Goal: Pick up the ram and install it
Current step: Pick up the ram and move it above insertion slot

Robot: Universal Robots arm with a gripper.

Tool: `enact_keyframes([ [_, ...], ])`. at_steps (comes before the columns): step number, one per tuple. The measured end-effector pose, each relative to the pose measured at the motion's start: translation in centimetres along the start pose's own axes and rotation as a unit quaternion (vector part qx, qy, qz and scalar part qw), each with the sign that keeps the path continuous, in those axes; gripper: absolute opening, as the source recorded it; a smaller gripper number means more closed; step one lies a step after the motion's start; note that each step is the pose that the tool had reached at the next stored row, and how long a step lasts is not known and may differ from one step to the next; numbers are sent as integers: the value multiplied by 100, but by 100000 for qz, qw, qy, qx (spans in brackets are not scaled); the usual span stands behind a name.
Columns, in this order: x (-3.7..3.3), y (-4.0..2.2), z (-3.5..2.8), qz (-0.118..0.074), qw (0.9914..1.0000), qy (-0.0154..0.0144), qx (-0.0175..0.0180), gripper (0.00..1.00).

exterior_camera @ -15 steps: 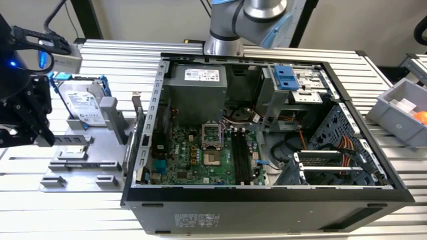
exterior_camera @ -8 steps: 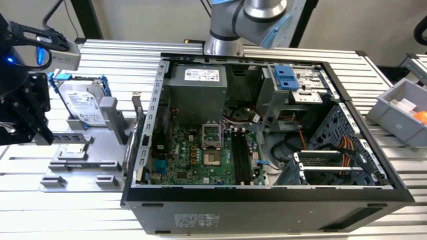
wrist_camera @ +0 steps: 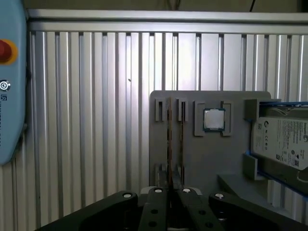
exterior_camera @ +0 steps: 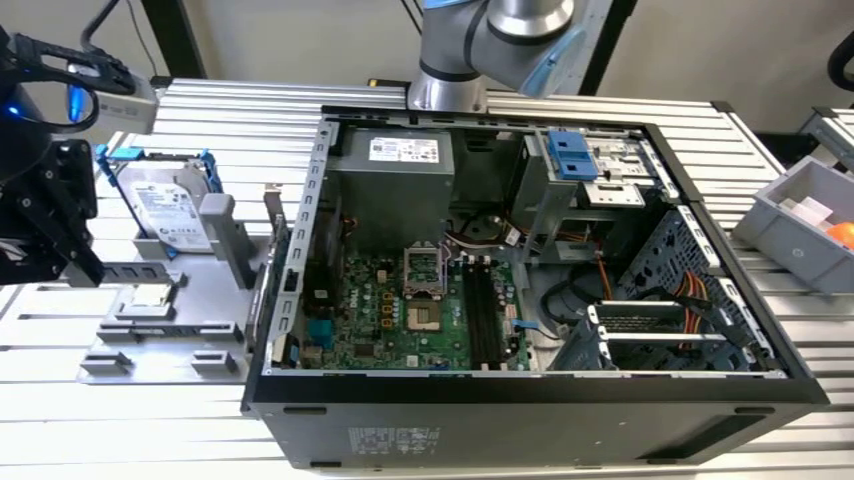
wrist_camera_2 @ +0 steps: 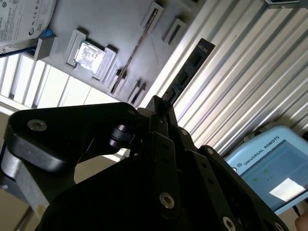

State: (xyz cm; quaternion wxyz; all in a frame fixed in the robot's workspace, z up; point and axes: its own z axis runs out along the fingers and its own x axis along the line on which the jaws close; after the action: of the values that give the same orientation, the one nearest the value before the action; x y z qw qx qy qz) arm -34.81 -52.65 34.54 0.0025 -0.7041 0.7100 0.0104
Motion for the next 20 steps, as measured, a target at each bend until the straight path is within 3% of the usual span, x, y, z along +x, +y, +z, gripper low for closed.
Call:
enact_keyframes([
  [20,-3,1,-201,-10,100000,-4,2,0],
])
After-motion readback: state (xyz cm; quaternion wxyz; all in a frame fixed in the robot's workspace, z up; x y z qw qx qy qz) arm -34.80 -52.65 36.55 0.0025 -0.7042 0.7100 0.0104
